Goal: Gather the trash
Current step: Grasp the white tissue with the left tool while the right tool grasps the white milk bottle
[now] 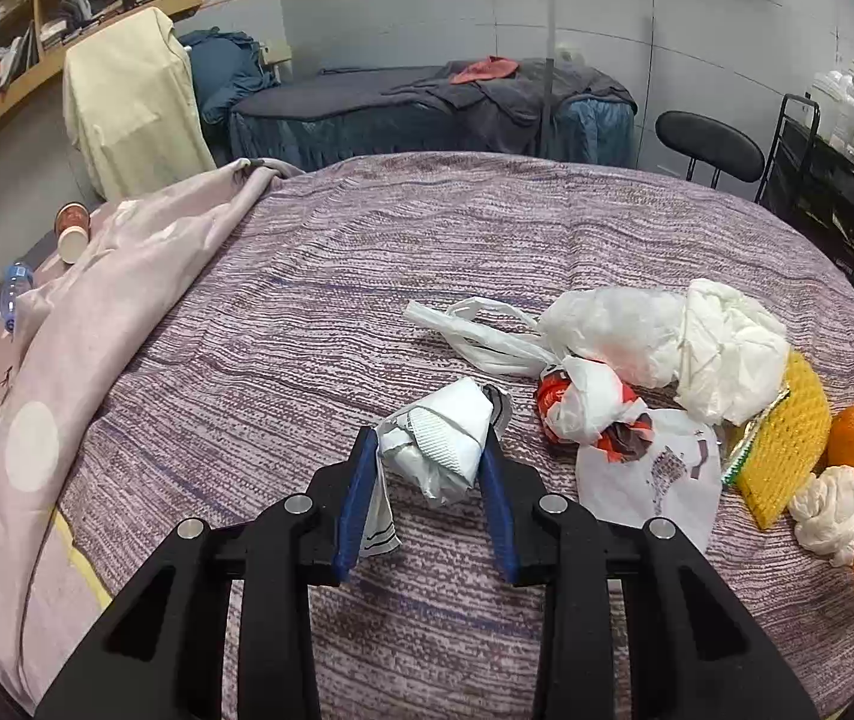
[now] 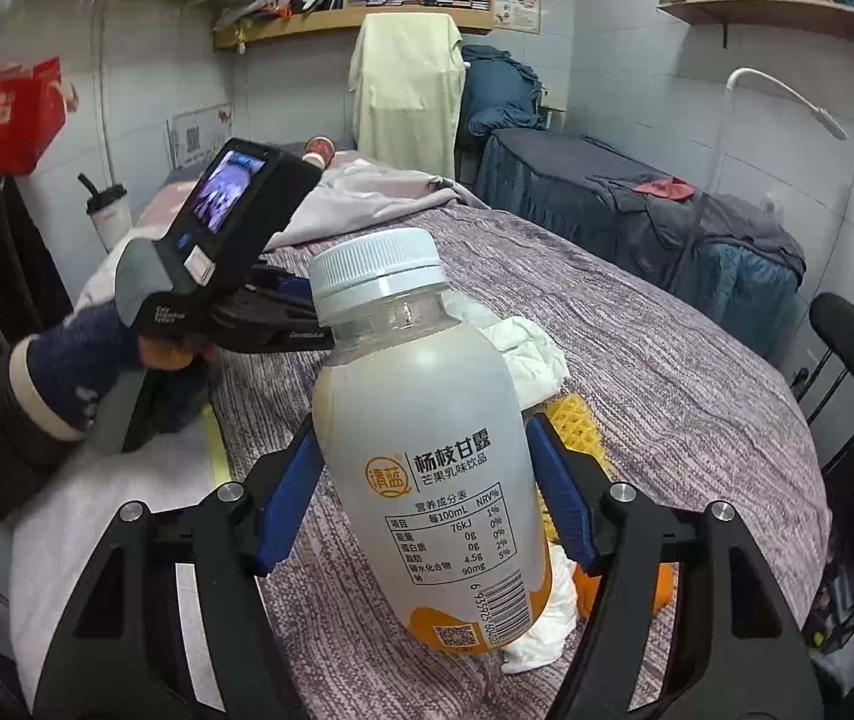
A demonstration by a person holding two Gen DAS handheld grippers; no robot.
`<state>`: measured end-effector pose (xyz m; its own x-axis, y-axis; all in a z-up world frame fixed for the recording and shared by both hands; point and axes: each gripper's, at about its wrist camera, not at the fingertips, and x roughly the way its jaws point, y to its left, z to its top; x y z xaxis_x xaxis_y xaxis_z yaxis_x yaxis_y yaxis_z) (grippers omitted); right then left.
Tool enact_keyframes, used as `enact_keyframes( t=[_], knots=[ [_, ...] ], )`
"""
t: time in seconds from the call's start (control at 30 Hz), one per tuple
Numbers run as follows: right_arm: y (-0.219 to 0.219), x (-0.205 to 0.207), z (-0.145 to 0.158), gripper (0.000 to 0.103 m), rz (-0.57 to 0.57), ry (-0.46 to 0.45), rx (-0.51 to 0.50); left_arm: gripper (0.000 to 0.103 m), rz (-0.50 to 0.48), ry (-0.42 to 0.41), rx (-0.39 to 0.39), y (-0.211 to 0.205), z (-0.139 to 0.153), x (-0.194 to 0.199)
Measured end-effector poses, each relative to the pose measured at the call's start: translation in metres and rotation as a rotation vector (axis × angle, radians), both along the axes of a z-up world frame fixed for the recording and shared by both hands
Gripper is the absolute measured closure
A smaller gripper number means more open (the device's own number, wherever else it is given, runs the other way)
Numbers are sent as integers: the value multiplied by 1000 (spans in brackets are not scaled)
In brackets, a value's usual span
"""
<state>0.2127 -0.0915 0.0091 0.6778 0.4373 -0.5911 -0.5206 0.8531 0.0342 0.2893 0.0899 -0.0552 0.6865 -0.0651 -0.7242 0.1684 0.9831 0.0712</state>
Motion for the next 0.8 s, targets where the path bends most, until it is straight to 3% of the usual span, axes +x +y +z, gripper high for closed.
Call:
enact_keyframes(
  t=[0.23, 0.5, 0.8],
  knots=[
    [-30, -19, 5, 35, -56, 33, 169, 70, 29, -107, -59, 3, 29, -60],
    [-63, -55, 7, 35, -140, 28, 238, 70, -10, -167, -115, -22, 44, -125],
    [-116, -104, 5, 35, -265, 0, 274, 70, -118, -205, -159, -74, 56, -165]
  ],
)
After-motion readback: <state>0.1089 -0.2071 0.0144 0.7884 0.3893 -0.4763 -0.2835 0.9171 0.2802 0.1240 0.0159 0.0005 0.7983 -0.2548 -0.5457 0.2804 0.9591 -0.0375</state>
